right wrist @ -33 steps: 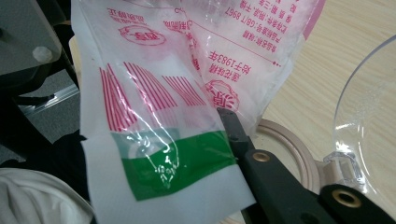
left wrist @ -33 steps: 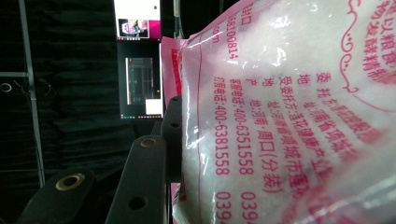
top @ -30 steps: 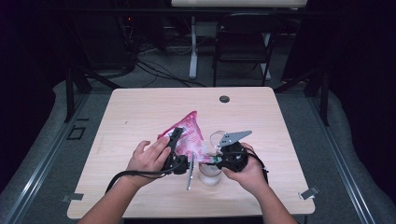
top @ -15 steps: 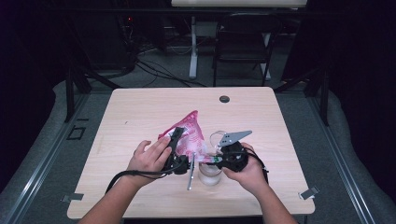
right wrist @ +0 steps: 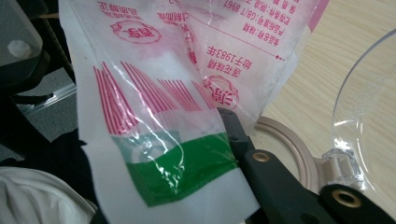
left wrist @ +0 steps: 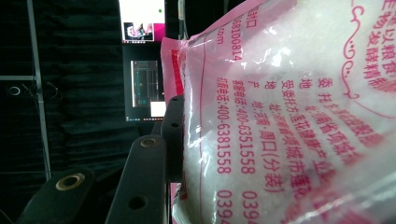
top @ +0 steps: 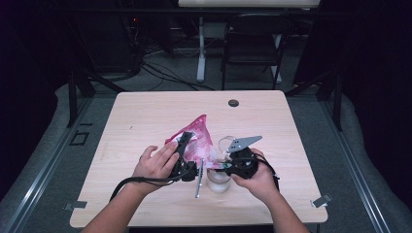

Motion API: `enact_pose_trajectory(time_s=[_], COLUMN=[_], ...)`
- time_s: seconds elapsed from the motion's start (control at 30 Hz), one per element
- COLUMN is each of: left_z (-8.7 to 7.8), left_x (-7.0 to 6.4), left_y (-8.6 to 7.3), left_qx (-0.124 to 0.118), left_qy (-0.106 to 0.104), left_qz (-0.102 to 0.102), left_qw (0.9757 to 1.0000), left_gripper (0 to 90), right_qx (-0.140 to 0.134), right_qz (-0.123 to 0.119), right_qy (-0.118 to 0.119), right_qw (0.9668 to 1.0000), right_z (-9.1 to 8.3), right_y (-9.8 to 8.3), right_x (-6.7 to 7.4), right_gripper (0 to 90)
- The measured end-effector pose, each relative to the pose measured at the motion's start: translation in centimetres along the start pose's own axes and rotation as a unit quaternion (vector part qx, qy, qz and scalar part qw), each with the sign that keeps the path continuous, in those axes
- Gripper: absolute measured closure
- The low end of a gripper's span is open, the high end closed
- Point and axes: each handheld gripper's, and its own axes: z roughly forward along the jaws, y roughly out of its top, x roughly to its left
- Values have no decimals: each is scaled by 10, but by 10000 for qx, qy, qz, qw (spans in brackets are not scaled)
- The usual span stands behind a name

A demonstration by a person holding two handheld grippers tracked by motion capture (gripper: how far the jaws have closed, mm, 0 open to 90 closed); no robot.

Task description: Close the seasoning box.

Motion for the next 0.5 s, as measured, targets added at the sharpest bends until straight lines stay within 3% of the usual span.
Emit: enact_pose_trajectory(time_s=[0.07, 0.2, 0.5], left_z=[-1, 0, 0], left_x=[2, 1, 2], left_y=[1, 2, 5], left_qx=[34, -24, -19], left_qy=[16, 21, 30], left_qz=[100, 28, 71], left_qw=[9999, 10000, 10000], left_gripper=[670, 670, 670], right_qx=[-16, 3, 16], right_qz=[23, 2, 51], right_qy=[-16, -22, -17], right_qw=[10000, 10000, 10000], right_z=[1, 0, -1], right_y=[0, 0, -1], right_x=[0, -1, -2], right_gripper=[900, 900, 900])
